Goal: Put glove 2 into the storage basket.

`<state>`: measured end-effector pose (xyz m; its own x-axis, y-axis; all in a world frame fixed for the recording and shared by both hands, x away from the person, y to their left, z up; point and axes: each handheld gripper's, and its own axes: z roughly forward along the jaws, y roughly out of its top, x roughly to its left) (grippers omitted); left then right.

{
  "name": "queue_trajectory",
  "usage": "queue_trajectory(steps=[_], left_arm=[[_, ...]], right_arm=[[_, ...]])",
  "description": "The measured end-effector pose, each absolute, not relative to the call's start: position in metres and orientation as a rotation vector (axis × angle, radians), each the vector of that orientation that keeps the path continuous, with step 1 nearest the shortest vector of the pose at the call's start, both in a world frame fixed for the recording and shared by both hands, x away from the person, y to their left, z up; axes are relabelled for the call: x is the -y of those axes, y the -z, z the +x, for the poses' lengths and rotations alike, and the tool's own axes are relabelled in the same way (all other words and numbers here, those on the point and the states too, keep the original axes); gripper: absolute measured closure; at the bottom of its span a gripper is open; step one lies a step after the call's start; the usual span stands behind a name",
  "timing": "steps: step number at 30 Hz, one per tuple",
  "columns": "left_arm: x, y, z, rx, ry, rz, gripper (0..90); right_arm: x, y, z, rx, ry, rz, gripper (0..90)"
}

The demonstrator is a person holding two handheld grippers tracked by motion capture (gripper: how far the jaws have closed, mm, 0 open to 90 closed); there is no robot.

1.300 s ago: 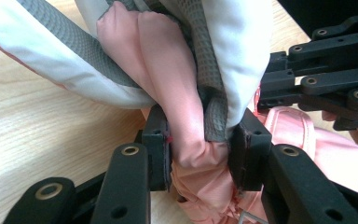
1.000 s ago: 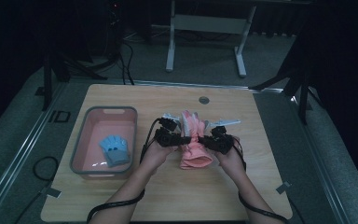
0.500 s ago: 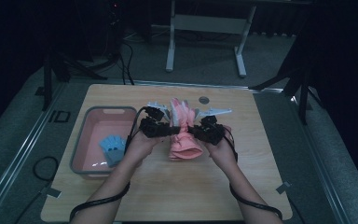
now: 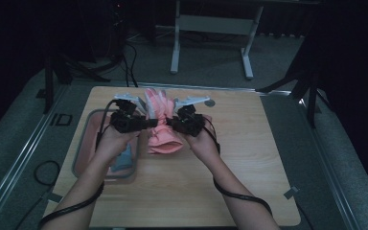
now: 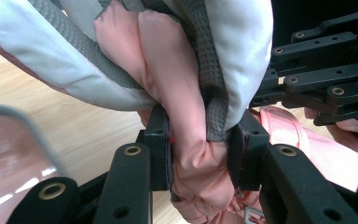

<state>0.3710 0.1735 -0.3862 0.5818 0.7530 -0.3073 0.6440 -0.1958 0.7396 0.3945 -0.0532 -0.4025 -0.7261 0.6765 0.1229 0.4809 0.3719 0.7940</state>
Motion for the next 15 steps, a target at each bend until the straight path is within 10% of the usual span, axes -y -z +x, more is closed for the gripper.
queue_trajectory(steps=[15], left_arm=[[-0.265,0.382,0.347,-1.242,-0.205,1.854,65.7]], right_arm=[[-0.046,0.395,0.394,-2.498,-1.297,0.919,79.7]])
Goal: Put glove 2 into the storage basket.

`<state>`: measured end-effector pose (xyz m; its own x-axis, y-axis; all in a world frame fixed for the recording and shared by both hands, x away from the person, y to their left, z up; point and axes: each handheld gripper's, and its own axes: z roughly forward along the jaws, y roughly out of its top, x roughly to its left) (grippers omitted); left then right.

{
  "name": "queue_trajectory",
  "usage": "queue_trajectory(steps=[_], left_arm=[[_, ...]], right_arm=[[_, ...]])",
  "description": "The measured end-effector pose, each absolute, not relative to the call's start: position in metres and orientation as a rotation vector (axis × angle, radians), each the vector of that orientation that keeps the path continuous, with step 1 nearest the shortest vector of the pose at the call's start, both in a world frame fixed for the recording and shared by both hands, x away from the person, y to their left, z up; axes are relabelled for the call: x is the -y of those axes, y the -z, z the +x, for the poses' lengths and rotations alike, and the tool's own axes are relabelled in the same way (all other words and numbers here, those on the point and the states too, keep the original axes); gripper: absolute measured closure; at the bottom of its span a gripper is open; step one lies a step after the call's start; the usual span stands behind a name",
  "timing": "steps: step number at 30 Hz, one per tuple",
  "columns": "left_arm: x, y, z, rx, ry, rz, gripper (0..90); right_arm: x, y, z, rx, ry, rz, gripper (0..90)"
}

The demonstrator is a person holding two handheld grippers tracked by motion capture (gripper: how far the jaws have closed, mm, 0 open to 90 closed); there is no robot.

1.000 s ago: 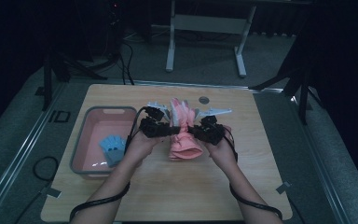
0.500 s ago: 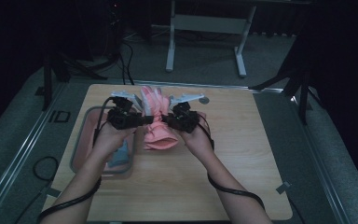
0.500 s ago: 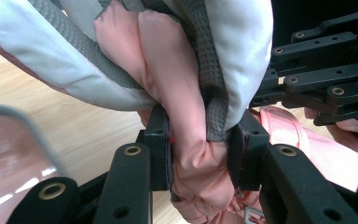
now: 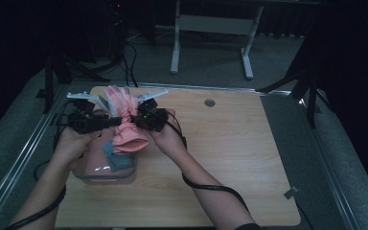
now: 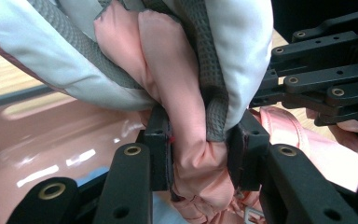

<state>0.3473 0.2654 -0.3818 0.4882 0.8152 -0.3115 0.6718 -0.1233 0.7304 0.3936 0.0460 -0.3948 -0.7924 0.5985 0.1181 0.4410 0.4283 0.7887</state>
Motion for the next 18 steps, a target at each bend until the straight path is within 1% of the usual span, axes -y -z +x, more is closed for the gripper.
queue_trajectory(steps=[5,6,7,8,13,18], left_arm=[[-0.281,0.392,0.345,-1.279,-0.198,1.84,65.7],[-0.286,0.4,0.345,-1.296,-0.19,1.836,65.6],[-0.286,0.4,0.345,-1.296,-0.19,1.836,65.6],[-0.291,0.408,0.346,-1.315,-0.179,1.832,65.7],[-0.298,0.425,0.348,-1.344,-0.149,1.829,65.6],[-0.299,0.453,0.35,-1.378,-0.094,1.819,65.5]], right_arm=[[-0.07,0.406,0.395,-2.533,-1.278,0.9,79.7],[-0.073,0.409,0.396,-2.54,-1.27,0.9,79.6],[-0.073,0.409,0.396,-2.54,-1.27,0.9,79.6],[-0.079,0.417,0.397,-2.554,-1.256,0.904,79.7],[-0.088,0.433,0.401,-2.584,-1.226,0.912,79.6],[-0.094,0.455,0.401,-2.621,-1.16,0.929,79.6]])
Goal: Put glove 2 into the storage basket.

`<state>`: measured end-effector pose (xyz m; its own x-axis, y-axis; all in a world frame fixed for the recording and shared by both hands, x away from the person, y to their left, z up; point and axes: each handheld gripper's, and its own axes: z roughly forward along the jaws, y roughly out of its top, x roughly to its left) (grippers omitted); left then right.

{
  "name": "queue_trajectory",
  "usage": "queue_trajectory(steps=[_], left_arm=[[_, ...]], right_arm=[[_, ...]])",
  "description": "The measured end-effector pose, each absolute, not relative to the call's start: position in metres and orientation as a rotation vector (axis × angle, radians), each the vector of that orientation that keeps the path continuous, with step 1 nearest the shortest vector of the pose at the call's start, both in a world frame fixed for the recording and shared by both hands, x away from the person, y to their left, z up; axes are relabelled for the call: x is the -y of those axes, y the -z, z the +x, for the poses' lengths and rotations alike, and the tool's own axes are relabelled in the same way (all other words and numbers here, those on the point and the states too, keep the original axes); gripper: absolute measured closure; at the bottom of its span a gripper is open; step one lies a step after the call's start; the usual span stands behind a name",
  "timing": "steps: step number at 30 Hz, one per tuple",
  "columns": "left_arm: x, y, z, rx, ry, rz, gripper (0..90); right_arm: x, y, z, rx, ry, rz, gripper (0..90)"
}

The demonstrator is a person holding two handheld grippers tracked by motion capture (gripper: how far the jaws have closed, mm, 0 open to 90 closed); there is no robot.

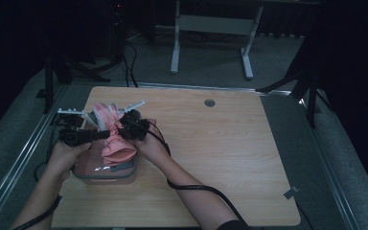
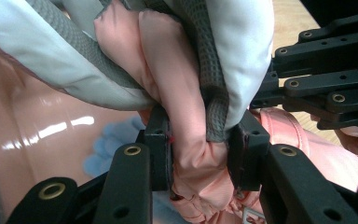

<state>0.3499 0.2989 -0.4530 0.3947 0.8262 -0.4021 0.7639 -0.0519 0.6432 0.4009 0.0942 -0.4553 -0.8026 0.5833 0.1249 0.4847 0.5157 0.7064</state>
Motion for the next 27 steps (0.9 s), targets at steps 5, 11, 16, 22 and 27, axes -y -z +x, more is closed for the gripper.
queue_trajectory(steps=[5,11,16,22,27], left_arm=[[-0.298,0.47,0.352,-1.403,-0.056,1.819,65.4],[-0.298,0.477,0.355,-1.423,-0.056,1.845,65.0],[-0.293,0.48,0.358,-1.453,-0.071,1.87,64.4],[-0.292,0.485,0.361,-1.514,-0.078,1.875,58.7],[-0.29,0.483,0.36,-1.554,-0.197,1.892,50.6]], right_arm=[[-0.095,0.472,0.401,-2.653,-1.095,0.965,79.7],[-0.099,0.481,0.402,-2.672,-1.054,0.986,79.4],[-0.1,0.485,0.405,-2.686,-1.018,1.02,79.0],[-0.101,0.49,0.41,-2.711,-0.992,1.062,75.4],[-0.101,0.489,0.412,-2.687,-0.99,1.064,66.7]])
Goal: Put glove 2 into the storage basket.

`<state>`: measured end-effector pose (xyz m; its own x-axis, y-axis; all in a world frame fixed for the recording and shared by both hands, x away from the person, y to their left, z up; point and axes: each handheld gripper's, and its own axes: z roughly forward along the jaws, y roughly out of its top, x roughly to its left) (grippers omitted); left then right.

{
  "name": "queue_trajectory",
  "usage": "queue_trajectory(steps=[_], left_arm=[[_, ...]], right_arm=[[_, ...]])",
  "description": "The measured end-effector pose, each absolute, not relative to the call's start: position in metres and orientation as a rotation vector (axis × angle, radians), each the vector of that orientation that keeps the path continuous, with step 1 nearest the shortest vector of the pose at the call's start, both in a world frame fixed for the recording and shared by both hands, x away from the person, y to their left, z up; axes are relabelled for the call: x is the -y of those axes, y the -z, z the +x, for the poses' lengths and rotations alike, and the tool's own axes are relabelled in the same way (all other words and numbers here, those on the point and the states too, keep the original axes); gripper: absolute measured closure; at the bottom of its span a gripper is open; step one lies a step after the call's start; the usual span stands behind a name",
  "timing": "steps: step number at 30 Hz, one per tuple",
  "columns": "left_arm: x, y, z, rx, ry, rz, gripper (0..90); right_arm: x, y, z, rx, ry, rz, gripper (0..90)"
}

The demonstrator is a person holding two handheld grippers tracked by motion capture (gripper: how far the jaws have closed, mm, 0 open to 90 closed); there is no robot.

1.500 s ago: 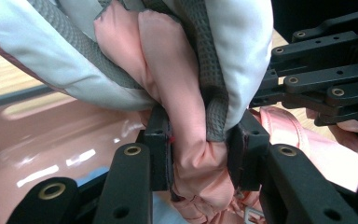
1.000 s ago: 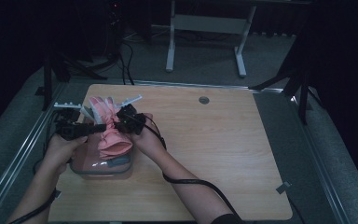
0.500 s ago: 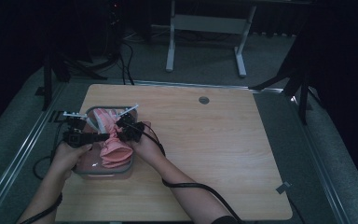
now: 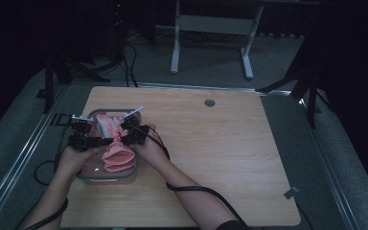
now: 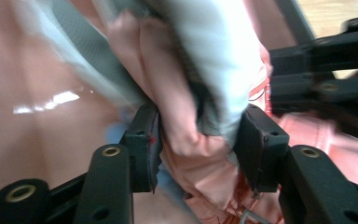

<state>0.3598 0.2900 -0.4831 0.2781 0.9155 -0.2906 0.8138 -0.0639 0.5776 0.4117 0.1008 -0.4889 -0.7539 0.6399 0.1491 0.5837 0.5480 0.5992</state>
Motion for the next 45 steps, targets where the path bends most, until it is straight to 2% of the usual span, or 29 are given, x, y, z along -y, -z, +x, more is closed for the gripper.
queue_trajectory(steps=[3,5,7,8,9,10,11,13,14,17,18,19,29,34,45], left_arm=[[-0.287,0.482,0.36,-1.55,-0.282,1.913,48.1],[-0.283,0.482,0.359,-1.534,-0.348,1.932,41.8],[-0.281,0.481,0.359,-1.532,-0.366,1.93,40.3],[-0.279,0.48,0.359,-1.531,-0.386,1.931,38.4],[-0.277,0.478,0.358,-1.524,-0.418,1.911,38.0],[-0.277,0.478,0.358,-1.524,-0.418,1.911,35.3],[-0.277,0.476,0.355,-1.51,-0.446,1.892,30.3],[-0.278,0.472,0.351,-1.487,-0.52,1.87,21.1],[-0.278,0.472,0.351,-1.487,-0.52,1.87,15.8],[-0.279,0.465,0.344,-1.448,-0.547,1.827,12.9],[-0.278,0.462,0.341,-1.428,-0.54,1.808,6.3],[-0.275,0.457,0.335,-1.403,-0.554,1.791,5.2],[-0.246,0.435,0.312,-1.245,-0.559,1.782,5.2],[-0.213,0.421,0.297,-1.101,-0.538,1.794,5.2],[-0.157,0.415,0.278,-0.92,-0.489,1.843,5.2]], right_arm=[[-0.098,0.481,0.412,-2.647,-1.032,1.032,58.0],[-0.092,0.475,0.413,-2.626,-1.109,1.003,47.4],[-0.091,0.473,0.413,-2.624,-1.122,1.0,45.0],[-0.086,0.468,0.413,-2.622,-1.174,0.977,35.8],[-0.083,0.467,0.413,-2.619,-1.187,0.963,32.2],[-0.083,0.467,0.413,-2.619,-1.187,0.963,32.2],[-0.077,0.465,0.414,-2.648,-1.2,0.945,25.4],[-0.071,0.463,0.416,-2.661,-1.271,0.956,19.9],[-0.071,0.463,0.416,-2.661,-1.271,0.956,19.9],[-0.062,0.46,0.416,-2.649,-1.301,0.935,17.9],[-0.057,0.458,0.416,-2.658,-1.299,0.907,15.2],[-0.054,0.457,0.415,-2.659,-1.305,0.901,15.1],[-0.021,0.449,0.408,-2.646,-1.341,0.865,15.0],[-0.001,0.448,0.406,-2.645,-1.336,0.86,15.0],[0.042,0.45,0.399,-2.636,-1.356,0.881,14.8]])
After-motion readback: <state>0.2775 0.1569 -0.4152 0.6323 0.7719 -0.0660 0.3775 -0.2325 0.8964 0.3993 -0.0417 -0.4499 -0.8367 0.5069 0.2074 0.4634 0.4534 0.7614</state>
